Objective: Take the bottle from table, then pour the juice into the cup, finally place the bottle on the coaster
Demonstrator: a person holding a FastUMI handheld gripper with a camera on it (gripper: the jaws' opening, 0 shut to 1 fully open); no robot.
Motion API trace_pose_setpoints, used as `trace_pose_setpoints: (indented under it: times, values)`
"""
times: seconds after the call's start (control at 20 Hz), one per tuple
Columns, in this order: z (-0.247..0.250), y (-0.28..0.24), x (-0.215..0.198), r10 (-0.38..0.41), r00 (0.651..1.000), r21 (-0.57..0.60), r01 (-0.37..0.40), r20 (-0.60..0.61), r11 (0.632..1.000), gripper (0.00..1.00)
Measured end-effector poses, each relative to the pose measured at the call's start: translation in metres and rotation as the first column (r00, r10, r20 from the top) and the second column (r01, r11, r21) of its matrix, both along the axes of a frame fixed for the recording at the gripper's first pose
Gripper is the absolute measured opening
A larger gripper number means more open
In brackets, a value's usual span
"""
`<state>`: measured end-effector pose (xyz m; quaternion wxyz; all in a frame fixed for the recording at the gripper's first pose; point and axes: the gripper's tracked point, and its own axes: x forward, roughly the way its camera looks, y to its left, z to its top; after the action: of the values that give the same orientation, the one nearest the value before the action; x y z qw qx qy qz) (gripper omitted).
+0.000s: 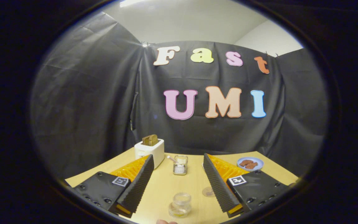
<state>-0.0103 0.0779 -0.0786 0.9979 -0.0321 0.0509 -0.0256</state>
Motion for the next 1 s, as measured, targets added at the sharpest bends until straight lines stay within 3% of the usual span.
trace_pose_setpoints:
  times: [0.2, 1.0]
  values:
    - [-0.034, -0.013, -0.006, -0.060, 0.997, -0.005, 0.060, -0.056, 0.998, 1.00]
    - [-0.159, -0.023, -0.016, -0.111, 0.952, 0.007, 0.118, -0.286, 0.993, 1.00]
